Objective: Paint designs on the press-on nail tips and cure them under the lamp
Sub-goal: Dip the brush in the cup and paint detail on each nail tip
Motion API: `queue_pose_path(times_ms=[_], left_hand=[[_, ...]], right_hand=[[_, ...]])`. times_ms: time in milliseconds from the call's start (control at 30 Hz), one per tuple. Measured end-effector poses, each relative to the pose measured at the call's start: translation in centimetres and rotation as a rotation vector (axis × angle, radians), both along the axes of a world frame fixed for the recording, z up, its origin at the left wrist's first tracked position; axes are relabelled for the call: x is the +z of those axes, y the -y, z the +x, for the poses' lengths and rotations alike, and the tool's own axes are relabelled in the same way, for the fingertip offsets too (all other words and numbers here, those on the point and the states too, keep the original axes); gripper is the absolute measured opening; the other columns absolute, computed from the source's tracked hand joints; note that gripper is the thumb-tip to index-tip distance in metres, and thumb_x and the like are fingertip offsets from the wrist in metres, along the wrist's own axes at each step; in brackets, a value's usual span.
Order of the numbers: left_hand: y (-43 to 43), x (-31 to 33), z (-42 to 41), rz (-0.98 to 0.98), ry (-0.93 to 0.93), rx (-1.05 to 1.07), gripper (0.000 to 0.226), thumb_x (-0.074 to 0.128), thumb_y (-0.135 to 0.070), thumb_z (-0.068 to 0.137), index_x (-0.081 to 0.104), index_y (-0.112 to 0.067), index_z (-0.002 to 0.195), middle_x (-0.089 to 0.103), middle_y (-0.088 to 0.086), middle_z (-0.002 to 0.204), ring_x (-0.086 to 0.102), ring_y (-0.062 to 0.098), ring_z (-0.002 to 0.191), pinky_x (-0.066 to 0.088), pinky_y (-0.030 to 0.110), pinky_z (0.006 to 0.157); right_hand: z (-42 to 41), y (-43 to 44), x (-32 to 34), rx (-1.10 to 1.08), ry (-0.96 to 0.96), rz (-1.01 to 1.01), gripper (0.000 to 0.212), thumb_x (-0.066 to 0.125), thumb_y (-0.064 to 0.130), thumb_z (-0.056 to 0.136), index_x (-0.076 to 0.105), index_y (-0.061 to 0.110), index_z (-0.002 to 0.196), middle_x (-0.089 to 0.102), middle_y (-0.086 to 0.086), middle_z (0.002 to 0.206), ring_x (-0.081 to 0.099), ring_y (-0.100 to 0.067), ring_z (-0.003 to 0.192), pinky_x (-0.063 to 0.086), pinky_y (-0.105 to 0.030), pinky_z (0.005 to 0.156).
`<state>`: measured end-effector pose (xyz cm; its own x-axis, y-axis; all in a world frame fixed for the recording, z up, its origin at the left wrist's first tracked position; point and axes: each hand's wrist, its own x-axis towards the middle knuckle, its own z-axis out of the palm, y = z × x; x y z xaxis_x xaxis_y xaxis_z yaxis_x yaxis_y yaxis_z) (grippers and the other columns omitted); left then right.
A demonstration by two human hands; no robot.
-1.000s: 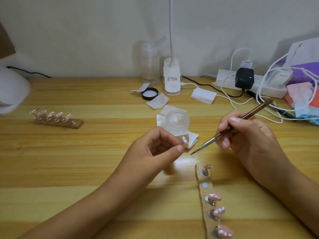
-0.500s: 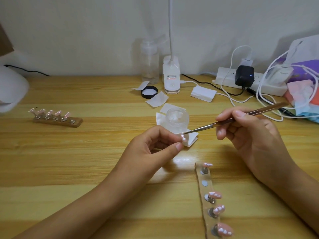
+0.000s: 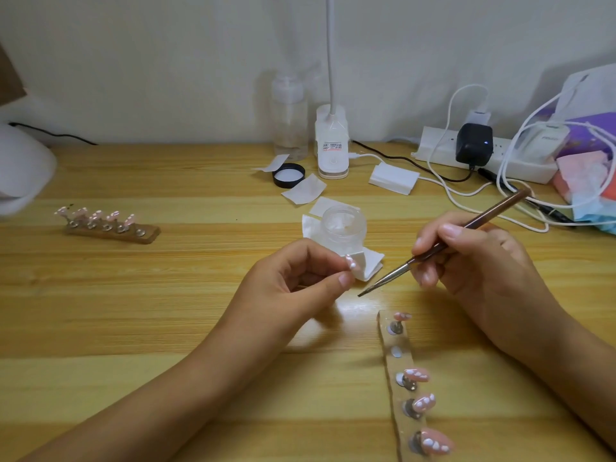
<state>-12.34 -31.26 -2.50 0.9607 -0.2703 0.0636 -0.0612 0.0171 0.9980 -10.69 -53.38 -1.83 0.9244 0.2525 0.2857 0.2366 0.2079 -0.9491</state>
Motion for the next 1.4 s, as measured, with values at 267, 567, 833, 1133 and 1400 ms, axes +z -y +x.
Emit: queue_pose_path(times_ms=[267,567,833,1133,1400], left_hand=[[0.02,-0.04,0.06,0.007,0.01,-0.013,0.006,0.074,-0.024,0.08,0.072,-0.03,0.08,0.076,-0.002,0.093,0.07,0.01,0.091,0.054,0.021,0.081],[0.11,0.21,-0.02,-0.012,-0.008,-0.004,0.006,0.073,-0.029,0.073,0.073,-0.032,0.079,0.076,-0.001,0.092,0.07,0.009,0.089,0.054,0.018,0.078],[0.27,0.14,-0.14,0.033,-0.003,-0.015,0.008,0.074,-0.028,0.077,0.071,-0.035,0.079,0.074,-0.007,0.084,0.064,0.003,0.077,0.053,0.021,0.072],[0.37,0.34,-0.29,0.041,0.018,-0.006,0.009,0.073,-0.028,0.074,0.067,-0.034,0.072,0.071,-0.012,0.08,0.059,-0.001,0.07,0.049,0.017,0.064],[0.43,0.26,-0.3,0.02,0.018,0.002,0.013,0.074,-0.026,0.075,0.063,-0.031,0.069,0.067,-0.013,0.072,0.058,-0.001,0.066,0.044,0.012,0.061]], right_hand=[[0.43,0.32,-0.18,-0.036,-0.028,0.083,0.036,0.042,0.02,0.095,0.076,0.019,0.086,0.065,-0.003,0.067,0.062,-0.014,0.07,0.052,-0.021,0.071],[0.37,0.12,-0.32,-0.006,-0.014,0.03,0.029,0.048,0.025,0.09,0.076,0.019,0.088,0.067,-0.003,0.07,0.064,-0.014,0.072,0.052,-0.021,0.072],[0.35,0.32,-0.13,0.015,-0.052,0.026,0.029,0.048,0.018,0.089,0.075,0.019,0.08,0.061,-0.001,0.063,0.059,-0.013,0.065,0.05,-0.02,0.066],[0.19,0.4,0.4,0.0,-0.134,0.119,0.025,0.055,0.032,0.085,0.075,0.019,0.077,0.058,0.001,0.057,0.056,-0.01,0.059,0.051,-0.021,0.064],[0.61,0.33,0.36,-0.052,-0.189,0.16,0.02,0.057,0.019,0.086,0.075,0.025,0.078,0.059,0.002,0.062,0.056,-0.009,0.061,0.051,-0.019,0.066]])
